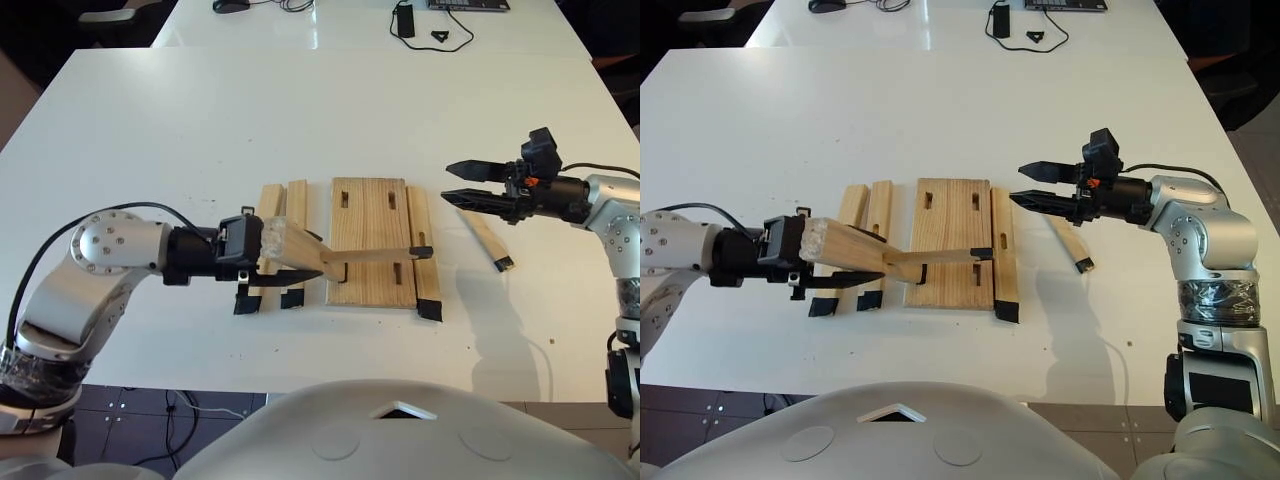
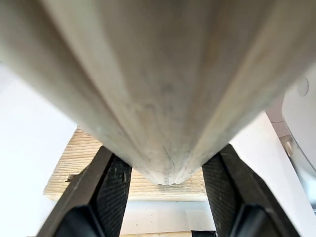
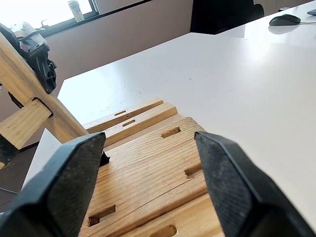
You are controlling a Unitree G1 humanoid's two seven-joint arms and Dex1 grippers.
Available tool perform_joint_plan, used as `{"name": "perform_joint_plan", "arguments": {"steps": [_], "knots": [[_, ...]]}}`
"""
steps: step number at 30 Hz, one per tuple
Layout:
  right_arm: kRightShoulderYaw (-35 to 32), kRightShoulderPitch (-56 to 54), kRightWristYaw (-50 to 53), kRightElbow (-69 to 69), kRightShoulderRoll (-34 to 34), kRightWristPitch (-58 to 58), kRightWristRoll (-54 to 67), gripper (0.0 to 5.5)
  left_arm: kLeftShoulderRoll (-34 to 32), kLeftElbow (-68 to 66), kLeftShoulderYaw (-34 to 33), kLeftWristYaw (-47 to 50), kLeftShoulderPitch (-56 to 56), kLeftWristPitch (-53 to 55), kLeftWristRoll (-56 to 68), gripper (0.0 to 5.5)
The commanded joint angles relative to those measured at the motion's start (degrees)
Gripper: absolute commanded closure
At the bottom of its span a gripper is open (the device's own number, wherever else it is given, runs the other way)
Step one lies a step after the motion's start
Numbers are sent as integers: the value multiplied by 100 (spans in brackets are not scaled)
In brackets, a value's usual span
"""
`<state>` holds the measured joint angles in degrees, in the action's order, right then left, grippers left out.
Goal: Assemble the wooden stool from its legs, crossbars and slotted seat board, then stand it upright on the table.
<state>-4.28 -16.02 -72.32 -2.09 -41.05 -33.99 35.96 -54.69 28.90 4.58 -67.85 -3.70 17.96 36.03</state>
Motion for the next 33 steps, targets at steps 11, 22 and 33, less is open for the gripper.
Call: {"name": "perform_joint_plan", "arguments": {"steps": [11, 22, 33], "knots": [[-150, 628, 504, 476, 274, 83, 17, 219, -537, -782, 1699, -416, -399, 601, -1326, 348], [-70, 873, 869, 717, 527, 137, -24, 219, -670, -914, 2121, -415, -378, 590, -1515, 348], [-141, 792, 1013, 614, 562, 269, -54, 219, -261, -1114, 1622, 637, -533, 1157, -966, 348]]}}
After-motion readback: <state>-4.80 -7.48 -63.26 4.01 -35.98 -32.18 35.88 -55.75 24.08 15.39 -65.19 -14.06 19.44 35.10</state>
